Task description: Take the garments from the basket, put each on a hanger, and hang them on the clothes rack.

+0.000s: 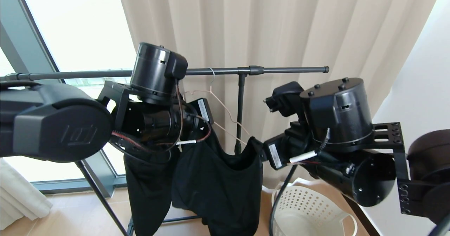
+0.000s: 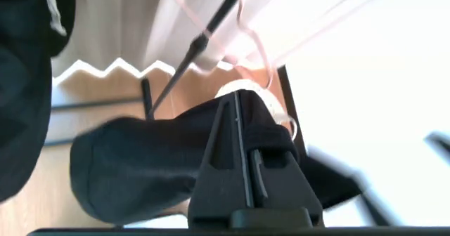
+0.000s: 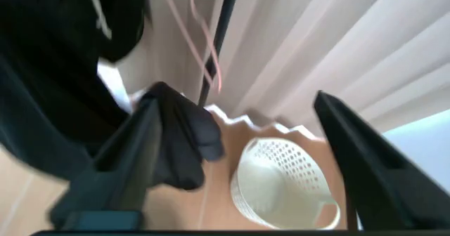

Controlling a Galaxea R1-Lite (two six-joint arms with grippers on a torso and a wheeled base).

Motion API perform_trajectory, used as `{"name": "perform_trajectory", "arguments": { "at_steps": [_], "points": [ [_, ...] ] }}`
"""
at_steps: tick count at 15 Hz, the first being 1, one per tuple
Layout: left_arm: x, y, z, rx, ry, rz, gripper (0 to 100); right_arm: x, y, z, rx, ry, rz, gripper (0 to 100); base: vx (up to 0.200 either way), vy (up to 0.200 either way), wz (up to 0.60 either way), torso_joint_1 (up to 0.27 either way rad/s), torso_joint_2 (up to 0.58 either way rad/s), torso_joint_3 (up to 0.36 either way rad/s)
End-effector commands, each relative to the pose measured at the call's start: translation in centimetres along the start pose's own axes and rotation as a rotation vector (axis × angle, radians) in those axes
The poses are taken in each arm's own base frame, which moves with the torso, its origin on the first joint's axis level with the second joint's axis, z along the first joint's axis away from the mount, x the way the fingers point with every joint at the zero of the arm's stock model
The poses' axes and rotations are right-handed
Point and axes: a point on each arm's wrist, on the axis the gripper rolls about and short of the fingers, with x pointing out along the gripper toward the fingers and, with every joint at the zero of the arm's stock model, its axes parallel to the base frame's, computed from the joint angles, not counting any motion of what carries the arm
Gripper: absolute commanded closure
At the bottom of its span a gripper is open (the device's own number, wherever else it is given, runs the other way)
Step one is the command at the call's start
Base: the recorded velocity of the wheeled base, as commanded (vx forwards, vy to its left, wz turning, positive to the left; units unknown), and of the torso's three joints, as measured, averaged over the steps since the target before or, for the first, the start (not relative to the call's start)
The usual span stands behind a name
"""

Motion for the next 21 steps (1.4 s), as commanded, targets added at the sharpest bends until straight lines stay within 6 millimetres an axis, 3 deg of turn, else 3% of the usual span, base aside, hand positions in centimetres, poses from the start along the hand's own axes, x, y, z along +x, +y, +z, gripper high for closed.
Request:
{"name": "perform_trajectory", "arguments": {
  "at_steps": [1,4,5,7,9,11,14,17,19,21],
  "points": [
    [0.9,-0.9,2.1,-0.013,-0.038,-0.006,100,-2.2,-1.5,-2.3,-0.079,0.047,0.096,0,0.0,0.0,0.0,0.0,0.0,0.0],
    [0.5,-1.7,3.3,-0.019,-0.077,-0.034,100,-3.0,-1.9,-5.4,-0.226,0.109,0.238,0,0.0,0.0,0.0,0.0,0.0,0.0],
    [0.5,-1.9,3.4,-0.017,-0.078,-0.038,100,-3.2,-1.8,-5.4,-0.226,0.107,0.305,0,0.0,0.0,0.0,0.0,0.0,0.0],
    [0.4,-1.9,3.2,-0.016,-0.074,-0.039,100,-3.3,-1.1,-4.8,-0.216,0.075,0.362,0,0.0,0.0,0.0,0.0,0.0,0.0],
    [0.3,-2.1,2.7,-0.007,-0.079,-0.02,100,-2.7,1.4,-2.8,-0.111,-0.016,0.396,0,0.0,0.0,0.0,0.0,0.0,0.0],
    [0.3,-2.2,2.6,-0.005,-0.082,-0.014,100,-2.0,3.6,-0.5,-0.021,-0.065,0.349,0,0.0,0.0,0.0,0.0,0.0,0.0],
    [0.2,-2.4,2.5,-0.002,-0.08,-0.017,100,0.2,5.5,1.1,0.063,-0.086,0.257,0,0.0,0.0,0.0,0.0,0.0,0.0],
    [0.2,-2.5,2.5,-0.001,-0.08,-0.02,100,2.0,6.7,1.7,0.121,-0.094,0.184,0,0.0,0.0,0.0,0.0,0.0,0.0],
    [0.1,-2.6,2.4,0.0,-0.08,-0.022,100,4.3,6.3,1.8,0.135,-0.081,0.116,0,0.0,0.0,0.0,0.0,0.0,0.0],
    [0.1,-2.6,2.4,0.0,-0.084,-0.015,100,4.9,5.9,1.7,0.14,-0.074,0.1,0,0.0,0.0,0.0,0.0,0.0,0.0]
  ]
}}
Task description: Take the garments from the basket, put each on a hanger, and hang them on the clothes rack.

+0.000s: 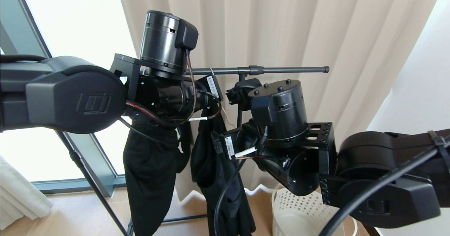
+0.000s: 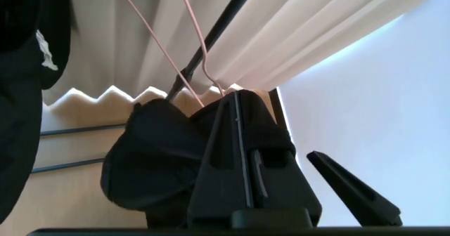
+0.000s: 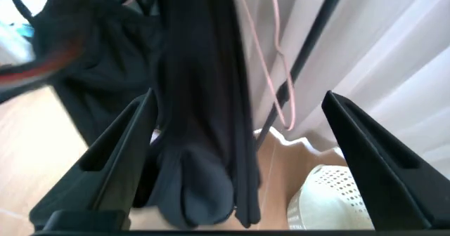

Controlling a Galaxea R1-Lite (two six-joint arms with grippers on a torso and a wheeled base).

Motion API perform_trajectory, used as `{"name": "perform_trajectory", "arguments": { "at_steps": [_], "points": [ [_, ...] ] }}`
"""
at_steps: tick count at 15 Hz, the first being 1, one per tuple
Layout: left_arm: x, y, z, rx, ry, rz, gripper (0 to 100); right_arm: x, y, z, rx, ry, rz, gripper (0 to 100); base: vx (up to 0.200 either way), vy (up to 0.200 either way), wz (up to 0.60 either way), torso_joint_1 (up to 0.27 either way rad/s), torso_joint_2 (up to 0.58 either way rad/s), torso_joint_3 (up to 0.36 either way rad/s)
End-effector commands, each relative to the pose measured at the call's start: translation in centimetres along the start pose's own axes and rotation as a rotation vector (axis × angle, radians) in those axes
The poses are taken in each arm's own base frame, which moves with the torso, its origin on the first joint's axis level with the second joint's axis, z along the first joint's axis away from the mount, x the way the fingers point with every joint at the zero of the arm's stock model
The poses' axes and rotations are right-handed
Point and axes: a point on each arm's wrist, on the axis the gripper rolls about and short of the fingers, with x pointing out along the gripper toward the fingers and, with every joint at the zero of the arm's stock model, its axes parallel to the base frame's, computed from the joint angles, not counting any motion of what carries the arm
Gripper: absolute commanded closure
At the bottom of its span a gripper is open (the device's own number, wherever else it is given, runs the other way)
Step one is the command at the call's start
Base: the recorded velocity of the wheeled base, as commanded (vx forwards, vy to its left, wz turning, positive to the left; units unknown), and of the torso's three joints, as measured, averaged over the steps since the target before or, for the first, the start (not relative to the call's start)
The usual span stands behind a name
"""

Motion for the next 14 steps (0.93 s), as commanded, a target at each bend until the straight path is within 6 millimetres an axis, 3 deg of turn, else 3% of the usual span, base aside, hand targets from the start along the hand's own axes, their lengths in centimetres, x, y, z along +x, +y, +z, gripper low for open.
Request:
{"name": "perform_trajectory", "arguments": {
  "at_steps": [1,10,14],
  "points": [
    [0.0,0.0,0.0,0.002,-0.007,0.008,100,1.3,0.1,-0.8,-0.011,0.025,-0.015,0,0.0,0.0,0.0,0.0,0.0,0.0],
    [-1.4,0.4,0.1,0.05,-0.014,0.009,100,4.0,-1.9,-2.6,-0.014,0.089,-0.093,0,0.0,0.0,0.0,0.0,0.0,0.0],
    [-1.7,0.5,0.4,0.046,-0.02,0.002,100,4.0,-2.6,-3.1,-0.021,0.109,-0.111,0,0.0,0.0,0.0,0.0,0.0,0.0]
  ]
}}
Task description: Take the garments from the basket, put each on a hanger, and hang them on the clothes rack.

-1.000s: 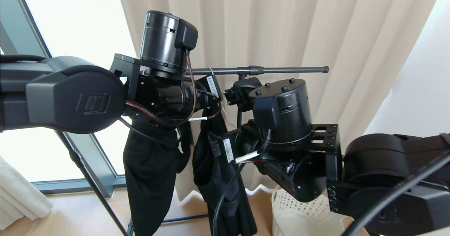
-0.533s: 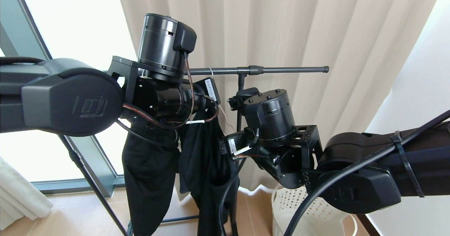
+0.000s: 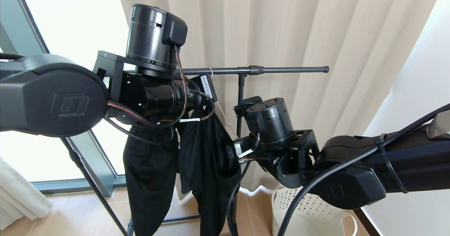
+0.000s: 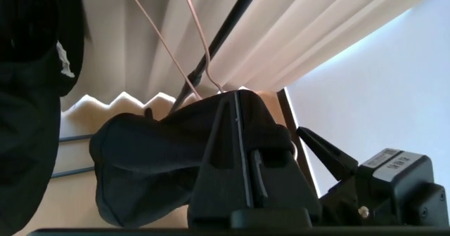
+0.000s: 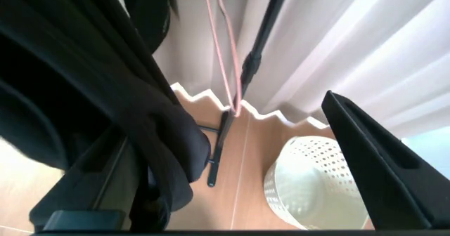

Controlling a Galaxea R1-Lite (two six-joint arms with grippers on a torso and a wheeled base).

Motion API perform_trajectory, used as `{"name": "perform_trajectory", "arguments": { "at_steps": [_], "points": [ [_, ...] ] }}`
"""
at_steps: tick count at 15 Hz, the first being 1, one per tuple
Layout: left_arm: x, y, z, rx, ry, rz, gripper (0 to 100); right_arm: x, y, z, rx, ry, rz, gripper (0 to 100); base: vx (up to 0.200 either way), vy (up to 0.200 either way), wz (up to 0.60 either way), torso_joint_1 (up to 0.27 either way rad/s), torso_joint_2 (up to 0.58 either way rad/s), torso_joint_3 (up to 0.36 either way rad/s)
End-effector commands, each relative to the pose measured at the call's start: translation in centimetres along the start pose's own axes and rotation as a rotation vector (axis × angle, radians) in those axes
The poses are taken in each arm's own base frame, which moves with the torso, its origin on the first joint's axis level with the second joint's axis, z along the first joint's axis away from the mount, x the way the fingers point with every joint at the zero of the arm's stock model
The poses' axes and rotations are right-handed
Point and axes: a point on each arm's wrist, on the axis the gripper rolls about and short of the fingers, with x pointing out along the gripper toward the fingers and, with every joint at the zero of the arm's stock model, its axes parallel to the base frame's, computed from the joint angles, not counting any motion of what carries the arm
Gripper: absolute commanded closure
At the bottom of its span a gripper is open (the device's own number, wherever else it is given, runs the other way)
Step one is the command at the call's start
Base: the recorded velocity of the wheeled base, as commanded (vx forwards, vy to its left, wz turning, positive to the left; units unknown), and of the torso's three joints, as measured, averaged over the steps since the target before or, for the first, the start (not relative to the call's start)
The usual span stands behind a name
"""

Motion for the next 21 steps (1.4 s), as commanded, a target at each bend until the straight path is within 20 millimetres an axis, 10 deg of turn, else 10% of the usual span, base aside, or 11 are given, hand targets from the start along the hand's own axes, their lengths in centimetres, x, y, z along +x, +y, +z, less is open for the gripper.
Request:
{"name": "perform_trajectory", "arguments": {
  "at_steps": [1,2,10,20,21],
  "points": [
    [-0.2,0.0,0.2,-0.002,-0.005,-0.004,100,0.2,-0.5,-0.2,0.001,0.007,-0.015,0,0.0,0.0,0.0,0.0,0.0,0.0],
    [-0.3,0.0,0.1,0.0,-0.003,-0.003,100,0.2,-0.6,-0.1,0.004,0.005,-0.017,100,0.0,0.0,0.0,0.0,0.0,0.0],
    [0.9,4.2,-3.3,0.161,0.196,-0.006,100,-4.5,-4.8,4.7,0.034,-0.148,-0.057,100,0.0,0.0,0.0,0.0,0.0,0.0],
    [2.5,4.1,-5.4,0.238,0.298,-0.129,100,-6.7,-2.8,5.8,-0.062,-0.201,-0.064,100,0.0,0.0,0.0,0.0,0.0,0.0],
    [2.7,4.0,-5.5,0.238,0.302,-0.128,0,-6.8,-2.7,5.7,-0.064,-0.2,-0.061,100,0.0,0.0,0.0,0.0,0.0,0.0]
  ]
}}
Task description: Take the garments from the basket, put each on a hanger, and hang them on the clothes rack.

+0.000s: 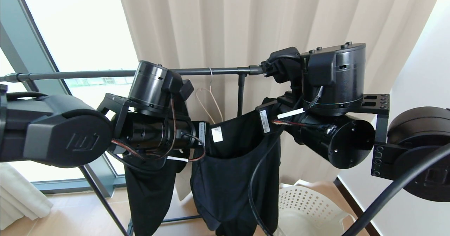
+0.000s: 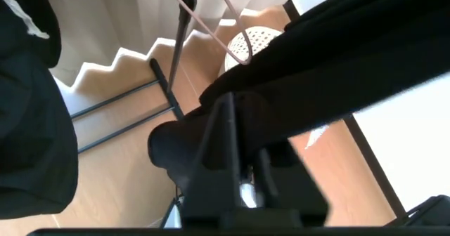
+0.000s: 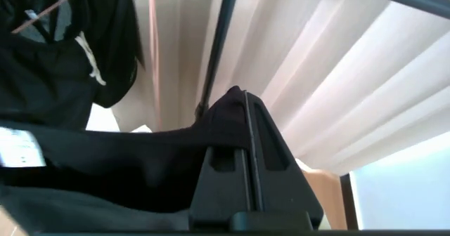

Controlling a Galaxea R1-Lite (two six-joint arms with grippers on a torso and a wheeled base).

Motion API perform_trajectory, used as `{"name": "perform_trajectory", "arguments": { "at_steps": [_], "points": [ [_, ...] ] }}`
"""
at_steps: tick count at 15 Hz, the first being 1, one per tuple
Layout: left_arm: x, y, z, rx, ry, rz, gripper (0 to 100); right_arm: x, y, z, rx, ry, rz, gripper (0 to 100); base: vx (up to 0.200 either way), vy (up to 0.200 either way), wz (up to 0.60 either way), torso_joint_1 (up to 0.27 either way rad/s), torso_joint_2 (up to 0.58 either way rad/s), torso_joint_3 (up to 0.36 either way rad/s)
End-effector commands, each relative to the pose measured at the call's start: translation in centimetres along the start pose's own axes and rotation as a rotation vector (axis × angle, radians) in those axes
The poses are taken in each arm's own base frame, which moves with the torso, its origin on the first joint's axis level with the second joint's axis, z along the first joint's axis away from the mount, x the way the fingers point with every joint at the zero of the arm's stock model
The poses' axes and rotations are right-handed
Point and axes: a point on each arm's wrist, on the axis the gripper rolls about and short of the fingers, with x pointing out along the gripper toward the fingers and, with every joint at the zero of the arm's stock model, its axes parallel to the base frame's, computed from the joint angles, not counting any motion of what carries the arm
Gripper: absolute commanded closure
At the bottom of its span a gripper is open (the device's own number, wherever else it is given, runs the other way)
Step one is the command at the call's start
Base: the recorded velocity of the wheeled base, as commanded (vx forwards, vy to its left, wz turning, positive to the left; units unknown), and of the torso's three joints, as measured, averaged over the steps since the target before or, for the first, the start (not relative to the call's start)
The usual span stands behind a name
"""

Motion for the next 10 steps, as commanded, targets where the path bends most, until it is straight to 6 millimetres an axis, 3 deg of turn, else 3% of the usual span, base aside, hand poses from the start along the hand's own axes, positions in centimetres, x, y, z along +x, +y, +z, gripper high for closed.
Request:
{"name": "perform_trajectory", "arguments": {
  "at_steps": [1,2,3,6,10],
  "points": [
    [2.1,-0.7,-1.0,0.014,0.047,-0.007,0,-0.8,1.2,0.4,-0.011,-0.006,0.035,100,0.0,0.0,0.0,0.0,0.0,0.0],
    [2.1,-0.7,-1.0,0.014,0.047,-0.007,0,-0.8,1.2,0.4,-0.011,-0.006,0.035,100,0.0,0.0,0.0,0.0,0.0,0.0],
    [3.6,-1.6,-1.8,0.031,0.053,-0.023,0,-1.1,2.1,0.4,-0.019,-0.009,0.058,100,0.0,0.0,0.0,0.0,0.0,0.0],
    [5.6,-2.2,-3.2,0.045,0.103,-0.001,0,-1.2,2.4,0.6,-0.016,-0.017,0.057,100,0.0,0.0,0.0,0.0,0.0,0.0],
    [6.7,-2.6,-4.5,0.06,0.123,0.033,0,-1.4,2.0,1.0,-0.004,-0.026,0.051,100,0.0,0.0,0.0,0.0,0.0,0.0]
  ]
}}
